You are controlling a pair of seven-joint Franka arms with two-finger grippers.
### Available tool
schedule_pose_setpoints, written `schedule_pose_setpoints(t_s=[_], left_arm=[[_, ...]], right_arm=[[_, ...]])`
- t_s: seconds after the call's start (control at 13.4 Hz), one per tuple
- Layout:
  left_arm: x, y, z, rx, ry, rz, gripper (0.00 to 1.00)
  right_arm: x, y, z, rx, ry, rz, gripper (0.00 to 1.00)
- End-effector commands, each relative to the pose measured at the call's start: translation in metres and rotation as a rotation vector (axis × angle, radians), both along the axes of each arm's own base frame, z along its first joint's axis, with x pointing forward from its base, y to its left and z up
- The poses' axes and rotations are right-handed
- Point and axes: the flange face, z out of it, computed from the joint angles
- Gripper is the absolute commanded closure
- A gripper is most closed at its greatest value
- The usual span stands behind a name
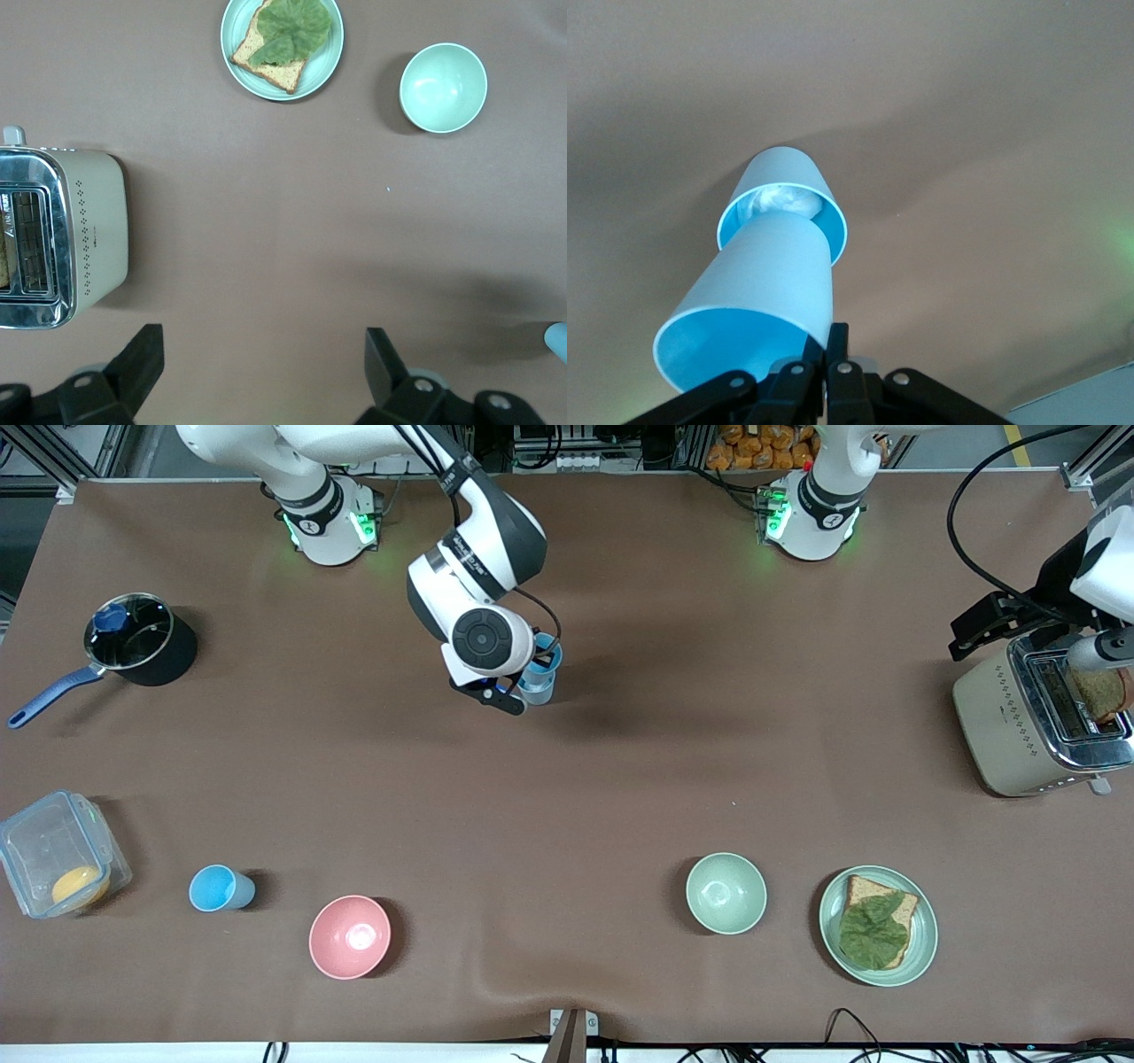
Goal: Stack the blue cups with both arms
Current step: 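Open the right gripper and lift it away from the stacked cups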
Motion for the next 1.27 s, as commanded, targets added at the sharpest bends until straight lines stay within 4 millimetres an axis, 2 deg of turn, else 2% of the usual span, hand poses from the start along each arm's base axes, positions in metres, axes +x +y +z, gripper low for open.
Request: schedule_pose_setpoints(t_s=[0.0,0.07,0.15,0.3,0.6,0.67,0.82,0.97,1.12,1.19], left_arm=[[-0.002,0.000,0.005,-0.017,0.007,-0.025,0.00],[-0.002,0.001,0.005,-0.016,0.005,-0.024,0.00],[-0.002,0.001,0.005,-0.014,0.007,-0.024,0.00],[-0.002,0.002,0.005,-0.017,0.007,-0.022,0.00],[-0.001,0.003,0.004,-0.019,0.007,-0.021,0.00],[-0.001,0.003,0.004,-0.019,0.007,-0.021,0.00],[0.000,0.002,0.003,-0.017,0.010,-0.024,0.00],[0.000,0.000,0.003,-0.023,0.011,-0.026,0.00],[0.000,0.001,0.002,-0.023,0.012,-0.024,0.00],[0.000,0.000,0.002,-0.023,0.012,-0.026,0.00]], right_arm=[[-0.001,0.002,-0.002,-0.011,-0.002,-0.016,0.80],[-0.001,0.001,-0.002,-0.025,-0.010,-0.004,0.28],[0.000,-0.002,-0.001,-0.039,-0.020,0.008,0.00],[0.016,-0.028,0.006,-0.060,0.007,-0.001,0.00],[0.061,-0.115,0.031,-0.022,0.073,0.039,0.00],[0.069,-0.132,0.032,-0.017,0.078,0.038,0.00],[0.073,-0.168,0.030,-0.076,0.091,0.161,0.00],[0.081,-0.216,0.037,-0.049,0.091,0.192,0.00],[0.097,-0.264,0.051,0.020,0.076,0.210,0.00],[0.101,-0.286,0.066,0.044,0.057,0.212,0.00]])
